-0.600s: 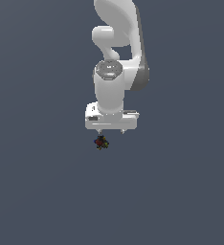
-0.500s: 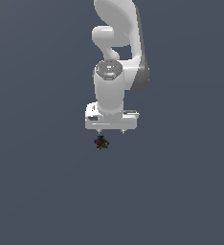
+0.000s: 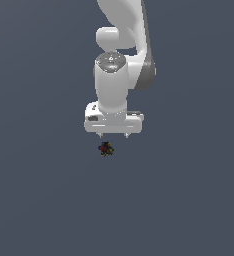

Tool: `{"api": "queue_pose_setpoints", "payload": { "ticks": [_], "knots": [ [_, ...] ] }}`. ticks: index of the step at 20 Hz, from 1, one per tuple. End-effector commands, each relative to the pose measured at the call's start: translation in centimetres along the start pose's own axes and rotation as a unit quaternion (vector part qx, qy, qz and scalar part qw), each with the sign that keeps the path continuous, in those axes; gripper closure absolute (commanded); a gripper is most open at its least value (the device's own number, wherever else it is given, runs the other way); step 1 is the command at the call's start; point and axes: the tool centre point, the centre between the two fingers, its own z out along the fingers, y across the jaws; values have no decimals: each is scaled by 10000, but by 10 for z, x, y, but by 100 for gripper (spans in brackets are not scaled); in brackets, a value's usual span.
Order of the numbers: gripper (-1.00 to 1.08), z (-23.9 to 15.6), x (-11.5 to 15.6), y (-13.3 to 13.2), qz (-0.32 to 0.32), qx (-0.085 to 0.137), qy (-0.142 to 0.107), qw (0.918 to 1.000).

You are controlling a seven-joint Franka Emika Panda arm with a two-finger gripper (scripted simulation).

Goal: Pick up the object and move it to a goal position.

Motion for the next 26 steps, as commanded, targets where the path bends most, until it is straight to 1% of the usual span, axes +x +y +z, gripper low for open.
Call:
{"api": "queue_pose_setpoints", "payload": {
  "ticks": [1, 8, 15, 19, 26],
  "knots": [
    [-92, 0, 0, 0, 2, -2, 1, 10000],
    [-92, 10, -2, 5, -208, -16, -14, 9998],
    [-92, 33, -7, 16, -720, -37, -46, 9974],
    [-92, 52, -13, 25, -1153, -40, -72, 9933],
    [-92, 83, -24, 38, -1898, -16, -106, 9818]
  ]
}}
